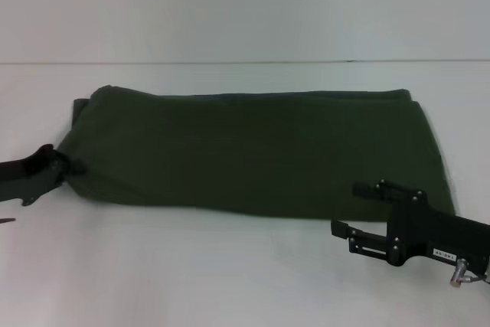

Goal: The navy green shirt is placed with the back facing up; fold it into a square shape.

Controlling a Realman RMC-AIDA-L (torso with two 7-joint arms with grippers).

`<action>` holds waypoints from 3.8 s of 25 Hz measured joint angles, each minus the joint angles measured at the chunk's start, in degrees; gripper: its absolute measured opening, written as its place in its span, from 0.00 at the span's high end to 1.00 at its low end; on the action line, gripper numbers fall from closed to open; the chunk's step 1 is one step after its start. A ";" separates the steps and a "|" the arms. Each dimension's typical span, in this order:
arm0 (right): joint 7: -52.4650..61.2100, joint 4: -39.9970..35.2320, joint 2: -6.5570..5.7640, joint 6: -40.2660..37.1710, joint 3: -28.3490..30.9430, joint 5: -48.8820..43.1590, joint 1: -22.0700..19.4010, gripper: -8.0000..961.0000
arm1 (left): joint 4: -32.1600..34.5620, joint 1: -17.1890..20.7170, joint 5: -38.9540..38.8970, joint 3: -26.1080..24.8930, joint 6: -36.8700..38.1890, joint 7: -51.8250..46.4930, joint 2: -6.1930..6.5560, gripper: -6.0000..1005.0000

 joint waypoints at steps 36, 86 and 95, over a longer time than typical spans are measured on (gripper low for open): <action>1.06 1.19 -0.19 1.17 1.50 1.54 -3.80 0.14 | 4.02 -10.89 -13.83 -8.49 12.48 10.02 -3.85 0.97; 45.81 -3.79 -5.50 -3.71 7.13 1.17 -1.94 0.14 | -8.33 -3.50 -26.54 10.55 31.88 69.43 -9.19 0.17; 73.94 -3.45 -9.91 1.77 5.95 -8.34 7.54 0.14 | -2.89 1.82 -24.81 14.50 33.13 71.97 -7.06 0.06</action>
